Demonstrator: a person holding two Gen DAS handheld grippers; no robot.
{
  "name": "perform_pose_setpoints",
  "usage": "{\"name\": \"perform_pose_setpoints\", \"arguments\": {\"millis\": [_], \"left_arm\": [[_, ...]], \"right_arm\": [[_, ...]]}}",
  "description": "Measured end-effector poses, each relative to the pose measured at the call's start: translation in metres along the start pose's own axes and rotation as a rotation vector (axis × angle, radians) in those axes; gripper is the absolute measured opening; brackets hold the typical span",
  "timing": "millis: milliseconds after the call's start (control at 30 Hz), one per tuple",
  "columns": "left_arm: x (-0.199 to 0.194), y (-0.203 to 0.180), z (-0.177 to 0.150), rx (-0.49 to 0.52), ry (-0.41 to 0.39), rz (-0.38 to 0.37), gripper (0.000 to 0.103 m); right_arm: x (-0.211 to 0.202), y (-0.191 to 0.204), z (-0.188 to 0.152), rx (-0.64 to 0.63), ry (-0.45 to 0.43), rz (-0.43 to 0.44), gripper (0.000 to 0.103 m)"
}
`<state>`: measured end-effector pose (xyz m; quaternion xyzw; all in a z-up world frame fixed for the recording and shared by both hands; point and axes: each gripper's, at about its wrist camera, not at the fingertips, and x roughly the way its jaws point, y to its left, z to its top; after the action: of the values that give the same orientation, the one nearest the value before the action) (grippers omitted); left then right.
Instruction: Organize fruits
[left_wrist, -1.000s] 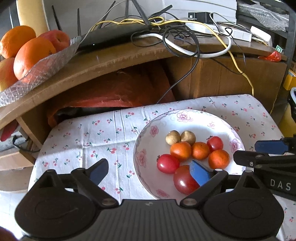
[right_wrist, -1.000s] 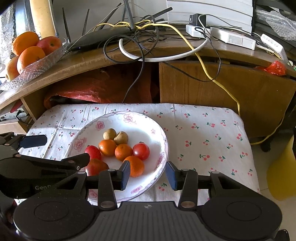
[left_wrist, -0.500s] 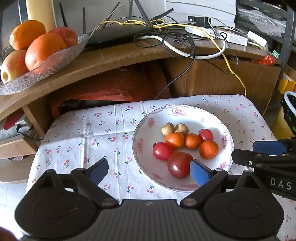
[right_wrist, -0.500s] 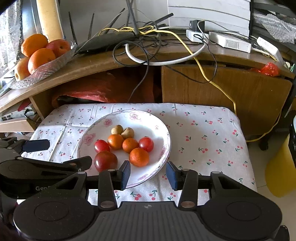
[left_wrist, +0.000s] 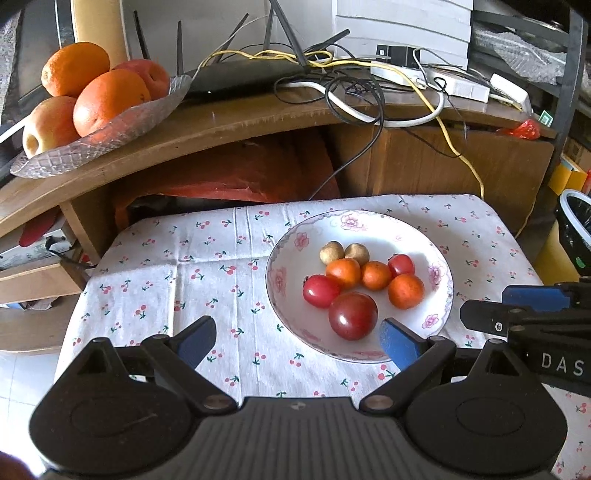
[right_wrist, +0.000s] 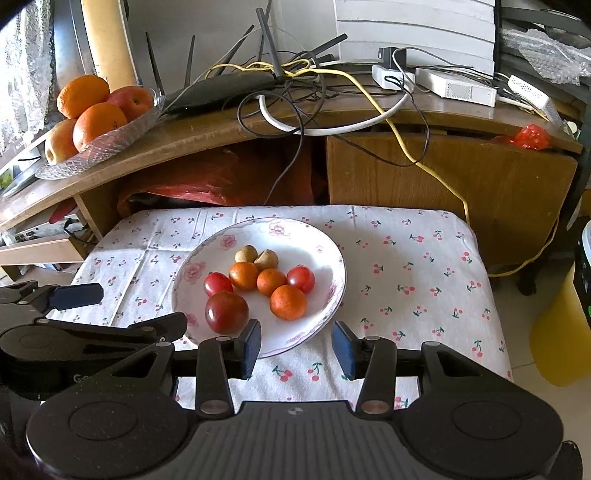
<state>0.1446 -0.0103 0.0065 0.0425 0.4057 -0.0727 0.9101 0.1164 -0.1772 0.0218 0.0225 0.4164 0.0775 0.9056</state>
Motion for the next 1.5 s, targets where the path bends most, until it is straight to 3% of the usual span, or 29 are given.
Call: {"name": "perform_pose_setpoints", "arguments": {"millis": [1500], "left_arm": [[-0.102, -0.021, -0.085, -0.038, -0.057, 0.037, 0.103]], "right_arm": [[-0.097, 0.021, -0.079, 0.021, -0.006, 0.077, 0.040]]}}
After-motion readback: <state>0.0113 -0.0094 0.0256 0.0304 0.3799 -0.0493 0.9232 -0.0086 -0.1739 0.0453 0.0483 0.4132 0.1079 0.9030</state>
